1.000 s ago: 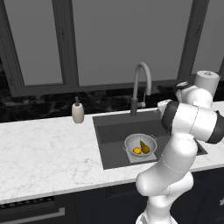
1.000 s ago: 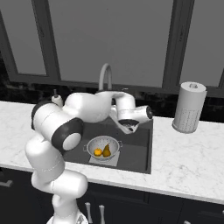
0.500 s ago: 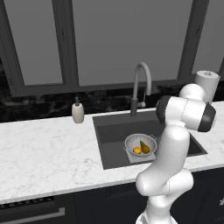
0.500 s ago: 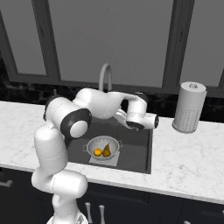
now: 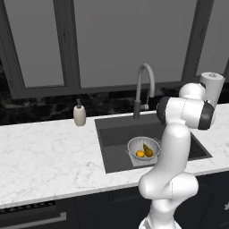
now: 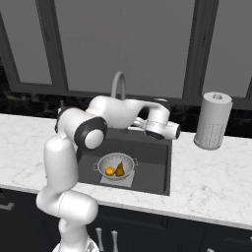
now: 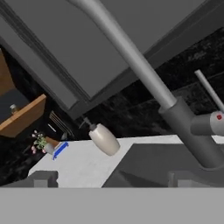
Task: Put the colander in the sink, put the pear, tangerine in the colander, and turn on the sink faucet and pour water over the colander.
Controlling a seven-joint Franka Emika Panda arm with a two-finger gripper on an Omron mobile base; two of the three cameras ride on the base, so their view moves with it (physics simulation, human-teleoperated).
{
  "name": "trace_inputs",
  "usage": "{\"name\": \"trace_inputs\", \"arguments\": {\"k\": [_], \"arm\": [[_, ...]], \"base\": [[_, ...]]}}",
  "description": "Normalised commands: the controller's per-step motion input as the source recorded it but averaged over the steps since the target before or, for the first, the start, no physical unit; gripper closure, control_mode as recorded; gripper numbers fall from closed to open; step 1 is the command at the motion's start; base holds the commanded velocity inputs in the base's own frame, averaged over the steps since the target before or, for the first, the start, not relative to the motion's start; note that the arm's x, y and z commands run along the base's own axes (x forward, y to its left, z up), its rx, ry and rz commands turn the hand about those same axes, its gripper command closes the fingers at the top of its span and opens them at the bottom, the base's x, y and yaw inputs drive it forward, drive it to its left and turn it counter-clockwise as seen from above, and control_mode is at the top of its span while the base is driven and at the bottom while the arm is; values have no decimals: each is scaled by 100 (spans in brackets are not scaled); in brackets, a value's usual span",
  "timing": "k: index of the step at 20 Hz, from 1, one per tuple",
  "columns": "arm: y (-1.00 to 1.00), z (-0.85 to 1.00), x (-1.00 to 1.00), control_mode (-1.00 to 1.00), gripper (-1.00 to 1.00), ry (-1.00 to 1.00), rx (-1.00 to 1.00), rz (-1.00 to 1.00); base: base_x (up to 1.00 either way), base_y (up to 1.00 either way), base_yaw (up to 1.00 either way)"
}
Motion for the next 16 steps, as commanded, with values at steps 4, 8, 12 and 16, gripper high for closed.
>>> {"name": "trace_inputs", "arguments": {"k": [4,8,12,16], "arm": [[0,2,24,-100,-100,-16,-4,-7],[0,0,14,-100,-100,-5,-8,-10],[0,0,27,-100,-100,0,-2,-9],[2,0,32,-100,-100,3,0,-6]], "base": [[0,0,0],[0,0,0],[0,0,0],[0,0,0]]}}
